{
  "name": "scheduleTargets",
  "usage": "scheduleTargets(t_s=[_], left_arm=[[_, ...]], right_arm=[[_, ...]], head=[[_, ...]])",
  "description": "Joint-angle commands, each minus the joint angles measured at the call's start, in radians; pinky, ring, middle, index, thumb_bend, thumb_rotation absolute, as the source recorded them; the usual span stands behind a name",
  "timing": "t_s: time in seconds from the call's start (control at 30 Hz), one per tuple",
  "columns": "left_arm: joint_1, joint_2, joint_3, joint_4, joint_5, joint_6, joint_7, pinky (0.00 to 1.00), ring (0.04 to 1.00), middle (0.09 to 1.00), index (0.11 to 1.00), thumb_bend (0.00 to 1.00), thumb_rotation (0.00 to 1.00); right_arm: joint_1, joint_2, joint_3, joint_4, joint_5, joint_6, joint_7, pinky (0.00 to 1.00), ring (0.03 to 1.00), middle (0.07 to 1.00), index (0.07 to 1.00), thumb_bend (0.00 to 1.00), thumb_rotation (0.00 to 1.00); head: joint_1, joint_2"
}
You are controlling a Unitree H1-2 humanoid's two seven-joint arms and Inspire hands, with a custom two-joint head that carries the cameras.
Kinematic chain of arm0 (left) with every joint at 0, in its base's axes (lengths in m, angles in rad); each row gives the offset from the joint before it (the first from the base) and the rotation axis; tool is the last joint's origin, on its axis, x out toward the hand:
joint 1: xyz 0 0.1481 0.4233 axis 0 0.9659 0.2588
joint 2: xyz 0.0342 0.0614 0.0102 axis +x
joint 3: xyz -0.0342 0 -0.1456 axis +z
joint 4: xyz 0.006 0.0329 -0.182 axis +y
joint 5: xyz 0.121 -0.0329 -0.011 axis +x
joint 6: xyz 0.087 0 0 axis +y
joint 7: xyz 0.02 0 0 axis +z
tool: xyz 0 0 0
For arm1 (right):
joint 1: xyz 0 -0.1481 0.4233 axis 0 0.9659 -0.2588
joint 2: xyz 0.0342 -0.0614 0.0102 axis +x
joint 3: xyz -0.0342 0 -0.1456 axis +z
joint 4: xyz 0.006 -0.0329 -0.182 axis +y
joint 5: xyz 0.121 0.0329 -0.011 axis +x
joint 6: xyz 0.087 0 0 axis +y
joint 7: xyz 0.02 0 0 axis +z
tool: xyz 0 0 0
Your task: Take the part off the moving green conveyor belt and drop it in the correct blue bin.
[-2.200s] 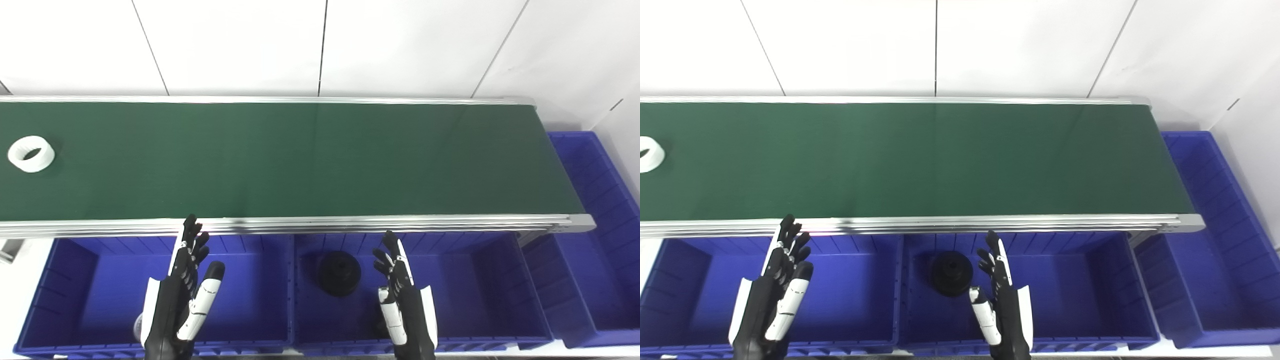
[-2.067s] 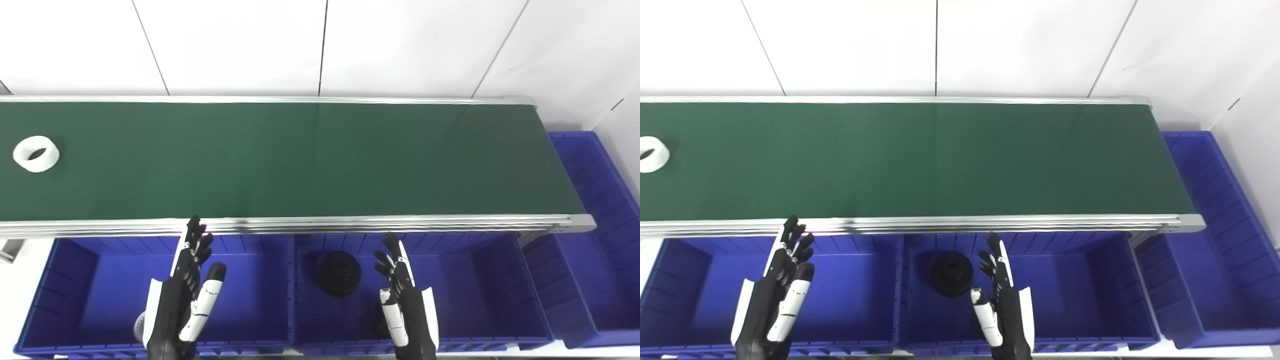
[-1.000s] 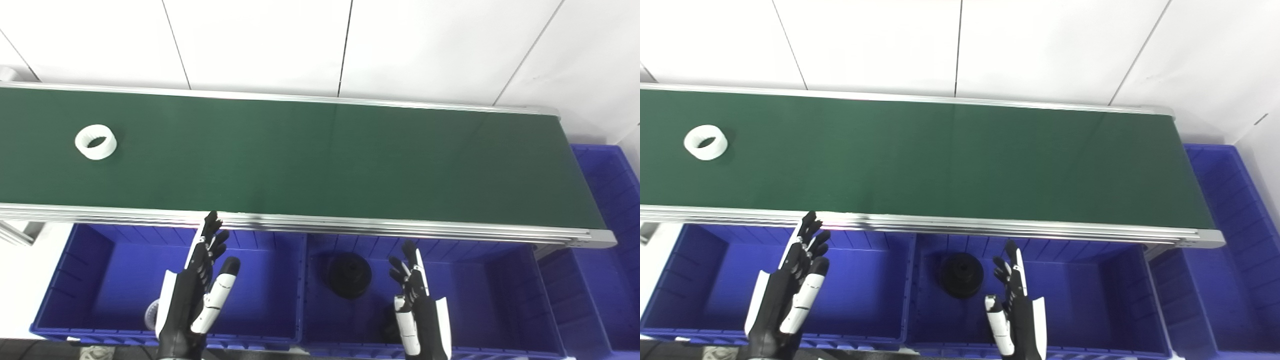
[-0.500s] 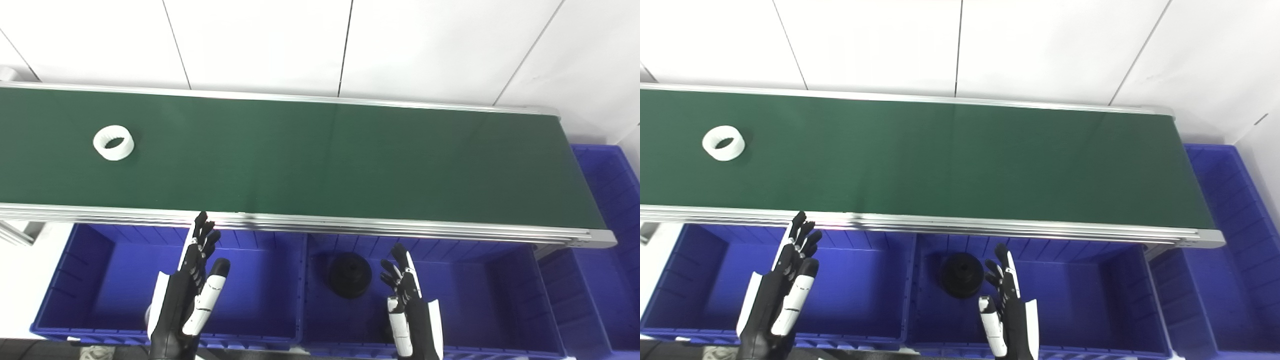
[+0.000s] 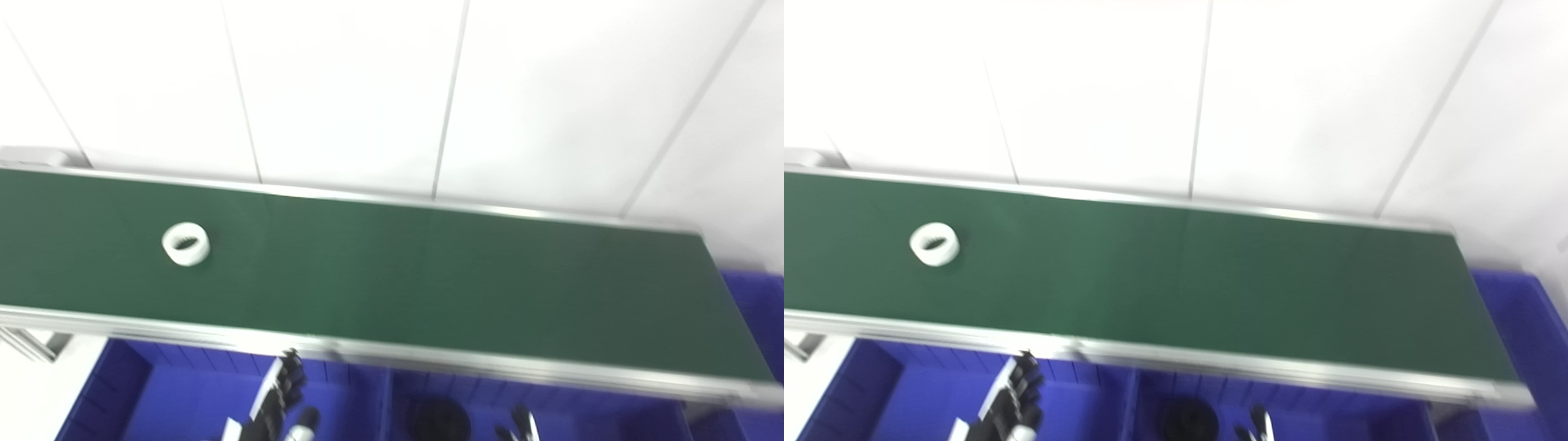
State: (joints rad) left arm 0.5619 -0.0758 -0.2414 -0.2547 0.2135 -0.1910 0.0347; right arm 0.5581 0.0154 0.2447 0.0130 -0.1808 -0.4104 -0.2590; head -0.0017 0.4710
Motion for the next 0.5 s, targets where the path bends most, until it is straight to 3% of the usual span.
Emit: scheduleTargets(t_s=[0.0, 0.47], left_arm=[[-0.009, -0.017, -0.007, 0.0, 0.028, -0.055, 0.029, 0.8, 0.868, 0.905, 0.893, 0.47, 0.75], [-0.03, -0.035, -0.023, 0.02, 0.032, -0.068, 0.042, 0.69, 0.825, 0.859, 0.843, 0.52, 0.65]], right_arm=[[-0.006, -0.005, -0.006, -0.001, 0.017, -0.059, -0.003, 0.9, 0.922, 0.99, 1.0, 0.73, 1.0], [-0.023, -0.027, -0.017, 0.007, 0.052, -0.059, 0.018, 0.9, 0.938, 1.0, 1.0, 0.68, 1.0]], head=[[0.006, -0.003], [0.047, 0.022]])
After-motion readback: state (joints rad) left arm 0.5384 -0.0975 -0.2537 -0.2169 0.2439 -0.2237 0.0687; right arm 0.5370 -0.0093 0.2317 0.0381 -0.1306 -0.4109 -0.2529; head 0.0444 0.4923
